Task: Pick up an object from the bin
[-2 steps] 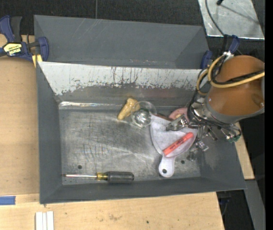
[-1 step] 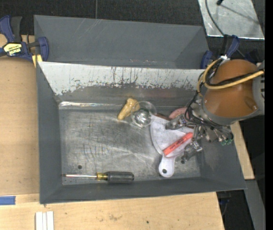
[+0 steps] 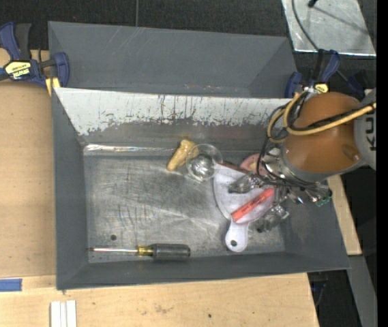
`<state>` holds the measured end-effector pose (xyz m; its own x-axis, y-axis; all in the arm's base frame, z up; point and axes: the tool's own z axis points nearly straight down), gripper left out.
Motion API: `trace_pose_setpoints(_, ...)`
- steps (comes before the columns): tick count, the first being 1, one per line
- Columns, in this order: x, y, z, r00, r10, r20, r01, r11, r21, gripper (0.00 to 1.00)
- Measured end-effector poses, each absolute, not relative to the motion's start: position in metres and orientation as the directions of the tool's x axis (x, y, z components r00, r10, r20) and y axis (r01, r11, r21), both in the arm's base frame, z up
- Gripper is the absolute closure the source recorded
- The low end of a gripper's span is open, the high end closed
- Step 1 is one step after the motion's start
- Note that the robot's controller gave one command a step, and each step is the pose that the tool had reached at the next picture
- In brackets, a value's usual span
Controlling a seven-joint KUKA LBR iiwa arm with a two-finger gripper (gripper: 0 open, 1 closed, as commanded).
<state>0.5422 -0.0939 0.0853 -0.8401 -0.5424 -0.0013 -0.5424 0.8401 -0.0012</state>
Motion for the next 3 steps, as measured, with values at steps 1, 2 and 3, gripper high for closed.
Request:
trace_pose_setpoints(1, 0.5432, -0.1060, 0.0762, -0.852, -0.524, 0.004, -0.524, 0.852, 0.001, 1.00)
trace_pose_setpoints(2, 0.5432, -0.1060, 0.0762, -0.852, -0.524, 0.004, -0.524, 0.852, 0.001, 1.00)
trace_pose_setpoints(3, 0.5426, -0.1054, 0.0790, -0.852, -0.524, 0.003, -0.524, 0.852, 0.001, 1.00)
